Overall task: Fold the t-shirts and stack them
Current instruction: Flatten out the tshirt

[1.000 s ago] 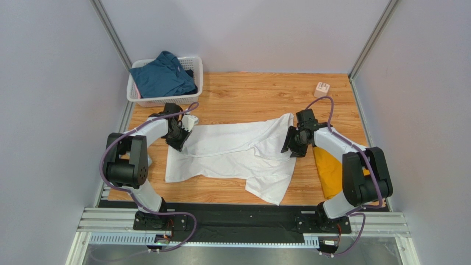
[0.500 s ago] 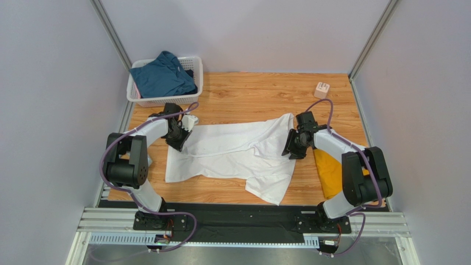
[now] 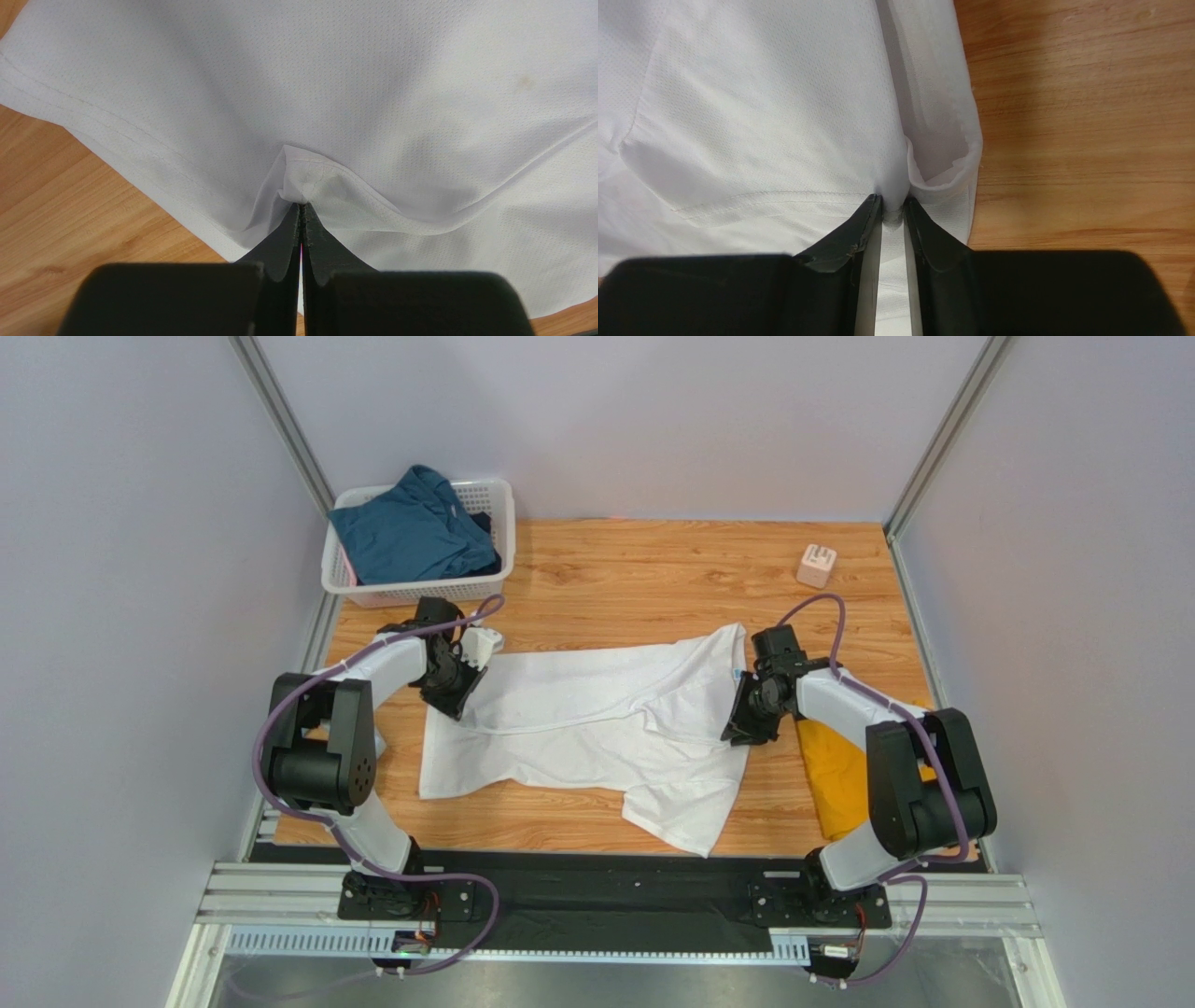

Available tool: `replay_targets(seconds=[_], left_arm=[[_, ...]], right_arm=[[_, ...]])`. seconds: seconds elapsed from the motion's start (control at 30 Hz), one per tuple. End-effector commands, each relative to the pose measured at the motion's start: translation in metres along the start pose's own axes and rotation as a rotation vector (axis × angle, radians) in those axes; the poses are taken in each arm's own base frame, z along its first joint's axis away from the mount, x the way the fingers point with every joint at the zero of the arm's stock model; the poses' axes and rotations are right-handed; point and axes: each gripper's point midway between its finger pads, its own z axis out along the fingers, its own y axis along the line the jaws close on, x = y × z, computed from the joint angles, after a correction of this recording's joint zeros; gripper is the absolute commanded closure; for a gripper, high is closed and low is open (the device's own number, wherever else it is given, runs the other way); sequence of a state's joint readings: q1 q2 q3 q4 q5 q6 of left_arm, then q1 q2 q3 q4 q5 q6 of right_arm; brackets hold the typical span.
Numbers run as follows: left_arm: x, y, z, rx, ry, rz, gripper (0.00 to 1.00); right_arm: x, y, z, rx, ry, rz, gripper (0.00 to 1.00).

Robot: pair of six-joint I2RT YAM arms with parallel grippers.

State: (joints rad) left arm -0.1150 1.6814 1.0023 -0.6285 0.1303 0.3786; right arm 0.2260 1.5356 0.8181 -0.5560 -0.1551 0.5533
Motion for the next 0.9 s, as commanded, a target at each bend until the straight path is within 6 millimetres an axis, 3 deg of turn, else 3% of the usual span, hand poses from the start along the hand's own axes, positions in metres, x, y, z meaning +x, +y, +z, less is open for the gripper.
replay_targets(seconds=[0.0,0.13,0.33,0.47,0.6,0.67,0.87], left_arm=[[-0.001,0.002,-0.004,-0.008,-0.020,-0.010,1.00],[-0.002,0.004,-0.007,-0.022,-0.025,-0.009,1.00],[-0.017,0.010,-0.027,-0.052,-0.063,-0.005,1.00],[-0.045,0.022,-0.065,-0.098,-0.143,0.000,1.00],[-0.065,0.026,-0.103,-0.126,-0.217,0.008,1.00],[-0.069,0.025,-0.116,-0.136,-0.244,0.008,1.00],[-0.064,0.019,-0.128,-0.139,-0.276,-0.006,1.00]], right_arm=[[-0.012,0.008,-0.003,-0.025,-0.039,0.006,0.85],[-0.016,0.013,-0.008,-0.037,-0.049,0.005,0.99],[-0.030,0.027,-0.035,-0.075,-0.102,-0.010,1.00],[-0.045,0.045,-0.072,-0.122,-0.161,-0.028,1.00],[-0.067,0.069,-0.125,-0.194,-0.275,-0.052,1.00],[-0.069,0.075,-0.137,-0.215,-0.293,-0.053,1.00],[-0.065,0.078,-0.156,-0.250,-0.319,-0.058,1.00]])
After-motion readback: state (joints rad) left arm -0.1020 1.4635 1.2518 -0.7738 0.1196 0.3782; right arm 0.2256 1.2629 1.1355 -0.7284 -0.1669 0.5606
